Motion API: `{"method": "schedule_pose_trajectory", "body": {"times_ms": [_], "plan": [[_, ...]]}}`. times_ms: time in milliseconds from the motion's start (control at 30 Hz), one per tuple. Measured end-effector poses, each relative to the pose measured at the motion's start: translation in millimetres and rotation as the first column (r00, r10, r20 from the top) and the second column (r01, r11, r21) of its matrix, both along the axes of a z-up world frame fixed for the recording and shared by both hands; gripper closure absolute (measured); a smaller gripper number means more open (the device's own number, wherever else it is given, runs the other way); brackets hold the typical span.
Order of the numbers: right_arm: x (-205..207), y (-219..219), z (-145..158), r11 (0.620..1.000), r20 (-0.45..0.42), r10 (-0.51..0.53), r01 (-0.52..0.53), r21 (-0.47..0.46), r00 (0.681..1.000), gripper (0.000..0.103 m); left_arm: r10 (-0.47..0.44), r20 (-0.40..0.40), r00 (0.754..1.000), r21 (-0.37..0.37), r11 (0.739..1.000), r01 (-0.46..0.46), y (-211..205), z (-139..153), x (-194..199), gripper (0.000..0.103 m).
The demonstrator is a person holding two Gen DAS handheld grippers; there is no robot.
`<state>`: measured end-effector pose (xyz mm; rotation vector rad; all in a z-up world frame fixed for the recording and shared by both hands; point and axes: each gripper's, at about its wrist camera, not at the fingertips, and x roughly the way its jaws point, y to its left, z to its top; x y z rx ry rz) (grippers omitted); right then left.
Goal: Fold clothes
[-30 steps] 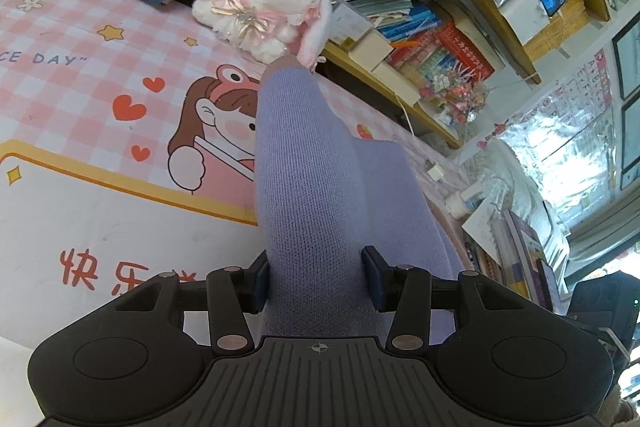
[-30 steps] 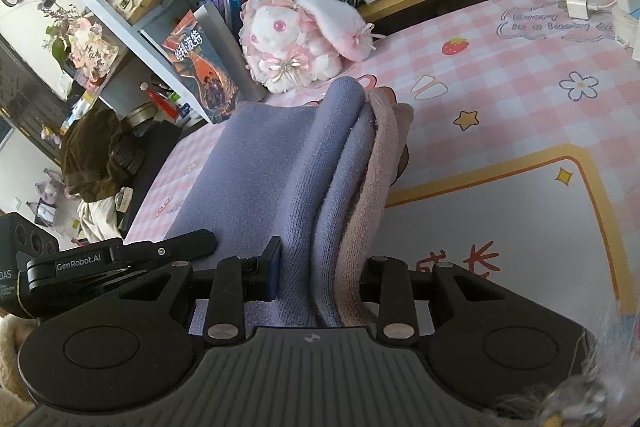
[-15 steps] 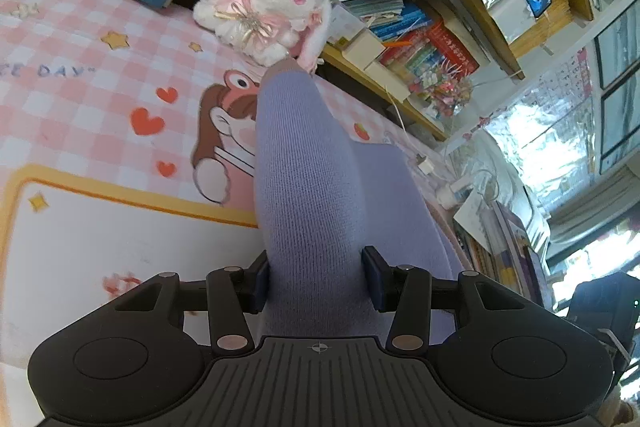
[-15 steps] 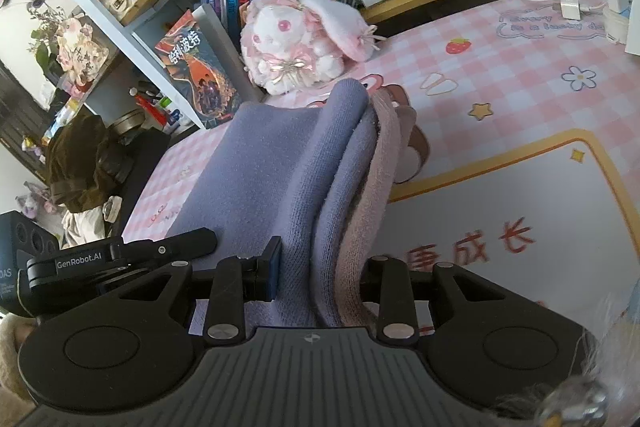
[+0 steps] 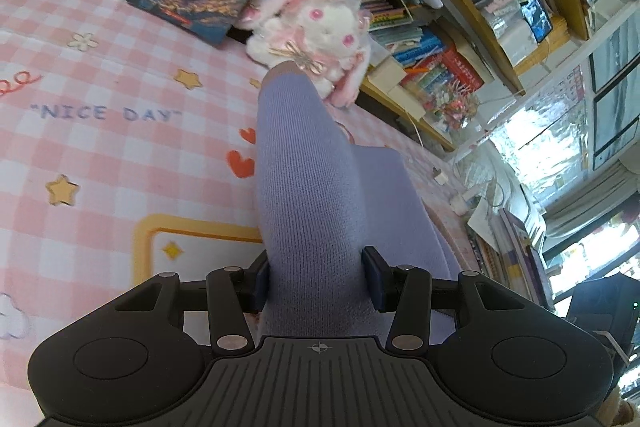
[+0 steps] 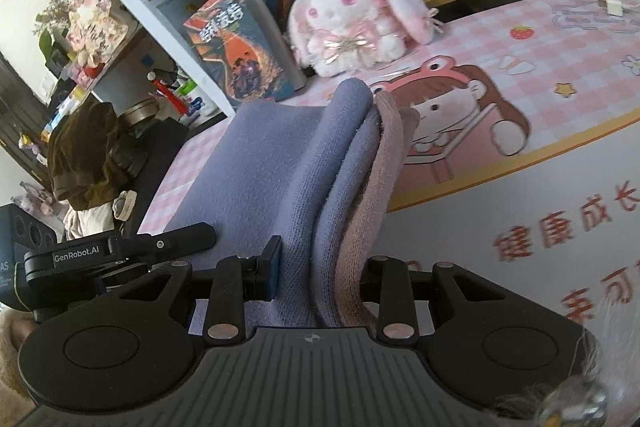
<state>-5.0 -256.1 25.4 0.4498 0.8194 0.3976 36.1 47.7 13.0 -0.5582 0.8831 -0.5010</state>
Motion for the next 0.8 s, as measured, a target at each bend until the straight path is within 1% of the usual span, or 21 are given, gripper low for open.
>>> {"method": "schedule_pose_trajectory", "body": {"times_ms": [200,367,567,667,800], "plan": [[12.0,36.9,4.2,0.999,0.022,0.02,-0.019,-0.041,1.0,0.075,0.032,0.01,0.999,-0.03,0.999,-0.032,30.7,-4.4,10.0,0.058],[37.9,55.9,9.7,0.996,0.038,0.053,-0.05,-0.079,0.998,0.075,0.061,0.025,0.998,-0.056,0.997,-0.059,46.5,-8.1,31.9,0.058],[83.3,70.0,13.2,0.99,0.062,0.093,-0.086,-0.109,0.994,0.075,0.091,0.046,0.995,-0.065,0.994,-0.088,56.2,-10.7,70.8,0.058],[110.5,73.7,13.6,0.986,0.071,0.121,-0.112,-0.124,0.99,0.075,0.107,0.036,0.994,-0.072,0.992,-0.105,58.3,-13.6,92.7,0.058],[145.3,78.4,12.3,0.972,0.084,0.179,-0.163,-0.168,0.98,0.074,0.116,0.028,0.993,-0.061,0.992,-0.114,54.6,-16.7,120.2,0.058]]}}
